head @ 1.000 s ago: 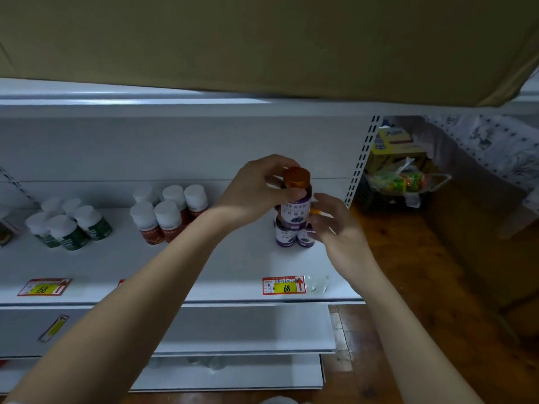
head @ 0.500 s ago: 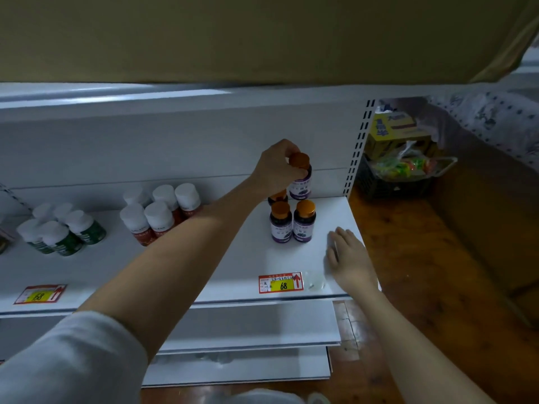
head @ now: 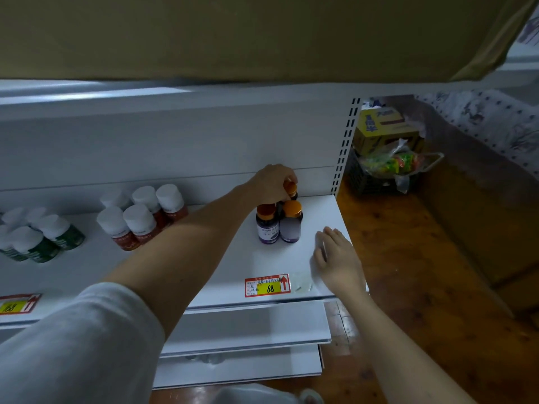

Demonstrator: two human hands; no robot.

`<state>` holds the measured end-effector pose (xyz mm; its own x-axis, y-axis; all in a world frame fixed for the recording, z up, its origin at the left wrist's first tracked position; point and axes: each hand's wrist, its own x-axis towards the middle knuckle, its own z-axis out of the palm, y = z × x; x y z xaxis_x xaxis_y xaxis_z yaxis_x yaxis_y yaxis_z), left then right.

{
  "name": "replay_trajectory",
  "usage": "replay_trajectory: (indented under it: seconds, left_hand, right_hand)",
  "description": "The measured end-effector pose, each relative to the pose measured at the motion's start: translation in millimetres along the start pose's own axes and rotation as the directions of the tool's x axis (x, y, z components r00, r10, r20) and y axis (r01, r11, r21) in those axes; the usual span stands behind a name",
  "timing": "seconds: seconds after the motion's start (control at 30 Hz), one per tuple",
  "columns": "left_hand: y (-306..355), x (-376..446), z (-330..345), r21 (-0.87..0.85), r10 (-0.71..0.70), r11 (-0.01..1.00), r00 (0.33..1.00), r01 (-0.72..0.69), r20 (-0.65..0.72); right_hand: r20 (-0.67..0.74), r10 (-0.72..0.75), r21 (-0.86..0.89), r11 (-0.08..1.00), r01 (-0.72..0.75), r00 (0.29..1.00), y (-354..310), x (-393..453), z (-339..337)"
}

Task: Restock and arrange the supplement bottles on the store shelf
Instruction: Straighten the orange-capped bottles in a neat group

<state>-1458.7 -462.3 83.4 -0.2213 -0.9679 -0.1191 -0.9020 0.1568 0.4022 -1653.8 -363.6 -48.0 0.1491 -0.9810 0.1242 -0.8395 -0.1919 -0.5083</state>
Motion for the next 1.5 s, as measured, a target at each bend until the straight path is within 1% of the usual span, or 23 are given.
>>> replay_trajectory:
  seconds: [0.13,0.27,0.33,0.43,0.5,0.57,0.67,0.73,0.87,1.0,1.07,1.13,1.17,1.23,1.33,1.4,1.47,1.5]
  left_hand:
    - [-1,5,2,0.079,-0.01,0.997,0.999,0.005,0.053]
    - [0,2,-5,0.061,-0.002,0.998,0.996,-0.003,0.088]
    - [0,-4,-9,-0.012,0.022,1.0,0.999,-0.021,0.042]
    - [5,-18,-13,-0.142,0.065,0.986,0.989,-0.084,-0.133]
    - [8,-29,-12,-0.194,0.079,0.974,0.981,-0.113,-0.174]
    - [9,-38,-7,-0.163,0.099,0.98,0.988,-0.118,-0.12]
    - [3,-42,6,0.018,0.142,0.99,0.99,-0.142,-0.013]
    - [0,-43,13,0.053,0.137,0.989,0.991,-0.137,0.001]
    - [1,-43,21,0.047,0.099,0.994,0.995,-0.099,0.001]
    - [2,-43,22,-0.024,0.048,0.999,0.999,-0.048,-0.002]
    - [4,-45,20,-0.046,0.041,0.998,0.999,-0.041,-0.003]
    - [6,-47,17,-0.078,0.056,0.995,0.998,-0.059,-0.035]
    - [8,-49,14,-0.11,0.067,0.991,0.996,-0.073,-0.062]
    - [11,-55,7,-0.192,0.081,0.976,0.99,-0.103,-0.118]
    - [14,-68,-7,-0.365,0.039,0.924,0.979,-0.111,-0.198]
    - [15,-79,-17,-0.515,-0.016,0.851,0.976,-0.101,-0.217]
    - [13,-94,-25,-0.651,-0.049,0.753,0.978,-0.097,-0.202]
    - [11,-103,-29,-0.709,-0.06,0.7,0.981,-0.091,-0.185]
  right_hand:
    - [0.002,0.005,0.004,1.0,-0.005,1.0,1,1,2]
    - [0.009,0.017,0.001,1.0,-0.017,1.0,2,1,2]
    - [0.017,0.013,-0.007,1.0,-0.013,1.0,3,1,3]
    - [0.02,0.015,-0.005,1.0,-0.015,1.0,3,2,3]
    - [0.016,0.014,-0.007,1.0,-0.014,1.0,3,2,3]
    - [0.013,0.017,-0.008,1.0,-0.016,1.0,2,2,4]
    - [0.01,0.019,-0.014,1.0,-0.019,1.0,2,2,3]
    - [-0.001,0.013,-0.019,1.0,-0.013,1.0,1,1,3]
    - [0.005,0.019,-0.026,0.999,-0.019,1.0,1,2,3]
    - [0.022,0.017,-0.031,0.999,-0.016,1.0,2,2,3]
    - [0.026,0.012,-0.03,0.999,-0.011,1.0,2,2,2]
    - [0.051,0.011,-0.008,1.0,-0.01,0.999,2,4,1]
    - [0.068,0.017,0.019,1.0,-0.018,0.998,2,6,-1]
    - [0.113,0.067,0.129,0.988,-0.081,0.991,-3,10,-10]
    - [0.083,0.125,0.333,0.932,-0.146,0.989,-13,12,-24]
    - [0.056,0.149,0.512,0.844,-0.156,0.987,-26,8,-36]
    - [0.069,0.146,0.697,0.701,-0.153,0.987,-47,1,-50]
    - [0.094,0.135,0.763,0.626,-0.158,0.986,-58,-3,-56]
